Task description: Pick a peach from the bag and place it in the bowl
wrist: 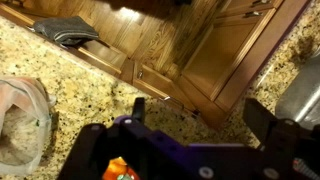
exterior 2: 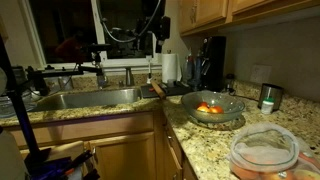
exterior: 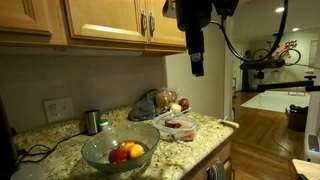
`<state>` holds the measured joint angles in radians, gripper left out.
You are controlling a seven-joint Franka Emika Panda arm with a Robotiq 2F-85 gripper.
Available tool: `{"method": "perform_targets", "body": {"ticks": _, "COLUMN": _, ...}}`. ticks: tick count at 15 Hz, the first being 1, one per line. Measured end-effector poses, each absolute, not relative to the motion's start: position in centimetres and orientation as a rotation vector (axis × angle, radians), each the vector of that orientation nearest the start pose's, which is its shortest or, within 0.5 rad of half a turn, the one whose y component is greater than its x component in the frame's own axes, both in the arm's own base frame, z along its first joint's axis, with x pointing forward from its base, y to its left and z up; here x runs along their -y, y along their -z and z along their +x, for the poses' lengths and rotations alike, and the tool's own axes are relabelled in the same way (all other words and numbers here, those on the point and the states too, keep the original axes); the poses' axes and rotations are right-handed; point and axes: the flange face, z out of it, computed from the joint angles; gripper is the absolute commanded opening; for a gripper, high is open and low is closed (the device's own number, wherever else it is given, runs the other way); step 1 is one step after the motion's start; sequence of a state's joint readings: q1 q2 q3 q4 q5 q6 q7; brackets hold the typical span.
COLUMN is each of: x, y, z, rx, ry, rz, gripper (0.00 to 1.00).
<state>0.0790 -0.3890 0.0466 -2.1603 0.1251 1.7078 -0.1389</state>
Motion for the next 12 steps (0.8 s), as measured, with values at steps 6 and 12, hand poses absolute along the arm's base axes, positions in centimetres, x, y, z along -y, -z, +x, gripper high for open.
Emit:
{"method": "perform_targets", "body": {"ticks": 6, "x": -6.79, "y": -55.01, "z": 42.57, "rx": 0.363, "ry": -0.091, "rz": -3.012, "gripper": 1.0}}
{"method": "perform_targets", "body": {"ticks": 12, "x": -6.54, "y": -54.75, "z": 42.96, "rx": 0.355, "ry": -0.082, "rz": -3.024, "gripper": 1.0}}
